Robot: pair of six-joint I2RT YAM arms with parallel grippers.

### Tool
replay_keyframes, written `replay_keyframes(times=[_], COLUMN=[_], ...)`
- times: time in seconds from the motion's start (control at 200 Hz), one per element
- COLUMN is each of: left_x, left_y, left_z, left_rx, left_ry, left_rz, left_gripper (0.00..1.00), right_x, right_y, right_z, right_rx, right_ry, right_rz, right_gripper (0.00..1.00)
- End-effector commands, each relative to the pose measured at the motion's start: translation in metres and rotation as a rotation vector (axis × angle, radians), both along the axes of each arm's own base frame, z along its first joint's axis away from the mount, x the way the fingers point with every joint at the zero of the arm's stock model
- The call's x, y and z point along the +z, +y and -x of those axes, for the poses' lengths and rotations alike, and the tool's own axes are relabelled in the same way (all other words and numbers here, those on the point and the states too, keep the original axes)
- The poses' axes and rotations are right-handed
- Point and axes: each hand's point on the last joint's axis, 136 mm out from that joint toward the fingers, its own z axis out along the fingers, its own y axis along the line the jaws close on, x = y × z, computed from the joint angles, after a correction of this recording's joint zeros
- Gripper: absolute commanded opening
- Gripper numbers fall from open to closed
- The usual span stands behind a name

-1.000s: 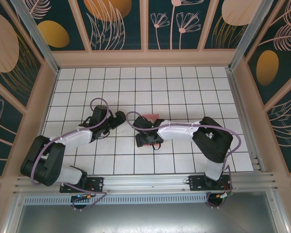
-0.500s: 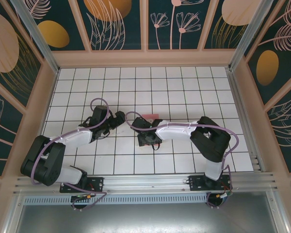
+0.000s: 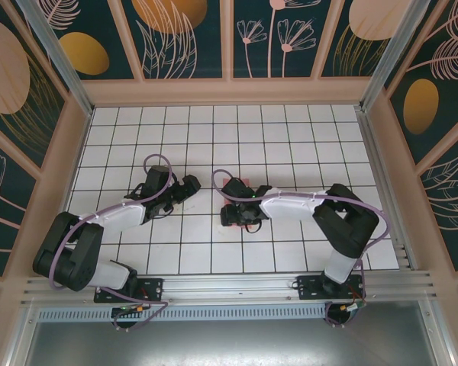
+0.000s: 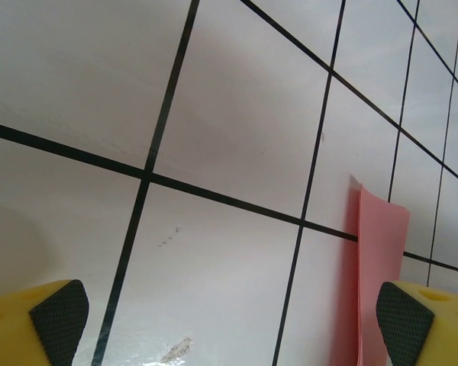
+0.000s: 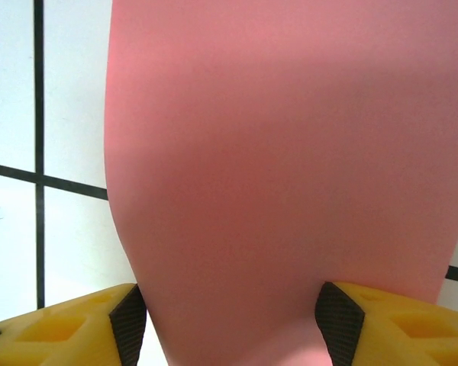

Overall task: Fold a paper plane with a square sheet of paper (pick it up from the middle)
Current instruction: Fold the paper at the center of the table.

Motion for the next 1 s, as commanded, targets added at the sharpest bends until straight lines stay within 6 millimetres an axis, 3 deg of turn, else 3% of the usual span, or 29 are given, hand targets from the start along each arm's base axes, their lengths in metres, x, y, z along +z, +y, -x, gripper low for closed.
replay_keyframes(times=[0.0,0.475,0.595,0.851,0.996], left_x=[0.001,0.005,0.016,0.041,0.046], left_y=[-0.006,-0.018,-0.032,-0.067,-0.089], left_z=[-0.001,0.002,0.007,0.019,0.022], left_rx=[-0.041,-0.099,-0.149,-0.276,-0.327], left_ry=[-0.019,-0.035,-0.065,-0.109,-0.102], left_rz=[0.021,0.083,0.169,0.368,0.415], left_gripper=[0.98,0.98,0.97,0.83,0.8], right_x=[-0.024,-0.033,-0.033,-0.027,-0.028], right_y=[-0.029,-0.053,-0.052,-0.044,-0.047], right_z=[0.014,0.004,0.003,-0.001,0.0], right_rx=[0.003,-0.034,-0.03,-0.018,-0.015], right_ry=[0.092,0.111,0.12,0.131,0.131], right_rz=[0.055,0.051,0.015,-0.093,-0.098], right_gripper=[0.68,0.65,0.63,0.62,0.62])
